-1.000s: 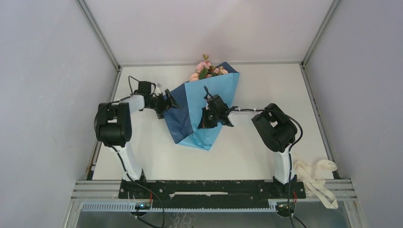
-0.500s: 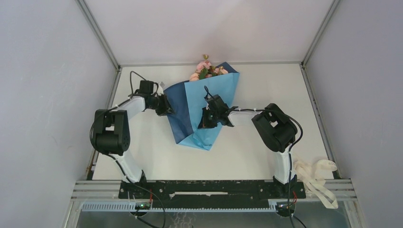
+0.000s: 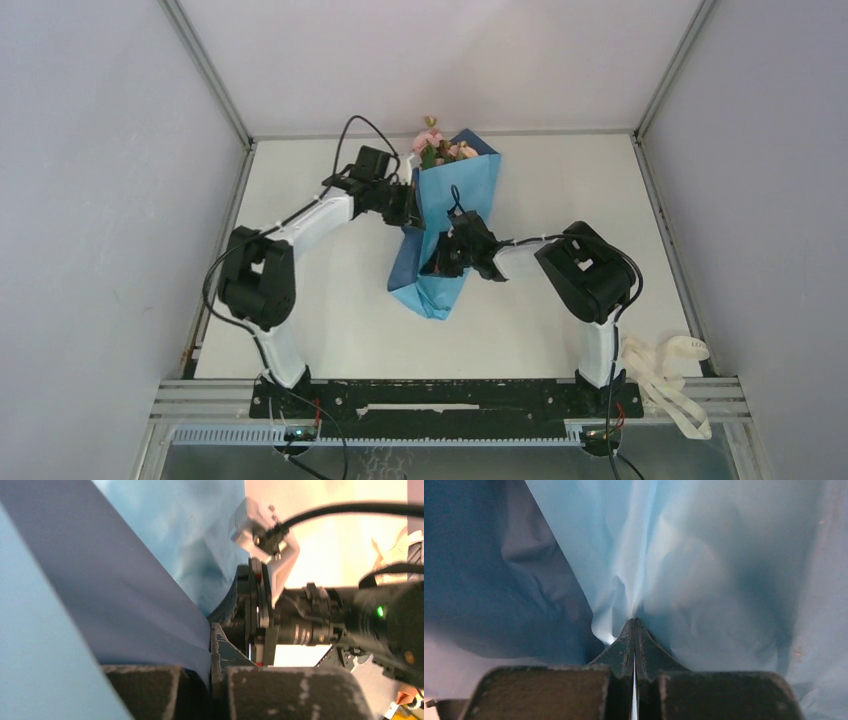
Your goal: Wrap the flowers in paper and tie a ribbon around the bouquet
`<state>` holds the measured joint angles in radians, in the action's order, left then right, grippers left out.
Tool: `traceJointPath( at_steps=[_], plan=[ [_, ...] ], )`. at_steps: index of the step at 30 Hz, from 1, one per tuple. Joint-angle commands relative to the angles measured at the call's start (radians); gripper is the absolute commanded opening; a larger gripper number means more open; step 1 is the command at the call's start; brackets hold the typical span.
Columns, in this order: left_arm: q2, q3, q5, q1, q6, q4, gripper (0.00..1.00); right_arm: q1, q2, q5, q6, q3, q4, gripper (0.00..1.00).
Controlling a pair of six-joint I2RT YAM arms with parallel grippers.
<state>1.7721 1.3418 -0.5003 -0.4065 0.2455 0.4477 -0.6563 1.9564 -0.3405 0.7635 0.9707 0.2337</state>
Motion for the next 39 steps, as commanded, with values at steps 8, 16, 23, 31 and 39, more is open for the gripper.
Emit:
traceJointPath(
  at_steps=[8, 16, 23, 31, 39],
  plan=[
    [0.31, 0.332, 0.108, -0.086, -0.028, 0.099, 0.0, 0.008, -0.112, 0.067, 0.141, -0.189, 0.107, 0.0],
    [0.403, 0.342, 0.186, -0.109, -0.065, 0.114, 0.0, -0.006, -0.322, 0.134, 0.111, -0.246, -0.01, 0.0],
    [0.373, 0.31, 0.209, -0.127, -0.088, 0.119, 0.0, 0.123, -0.47, 0.256, -0.08, -0.237, -0.303, 0.28],
    [0.277, 0.289, 0.33, -0.194, -0.181, 0.137, 0.0, 0.227, -0.222, 0.068, -0.174, -0.113, -0.255, 0.27],
    [0.246, 0.344, 0.423, -0.338, -0.309, 0.186, 0.0, 0.201, -0.104, -0.085, -0.052, -0.098, -0.063, 0.13]
  ],
)
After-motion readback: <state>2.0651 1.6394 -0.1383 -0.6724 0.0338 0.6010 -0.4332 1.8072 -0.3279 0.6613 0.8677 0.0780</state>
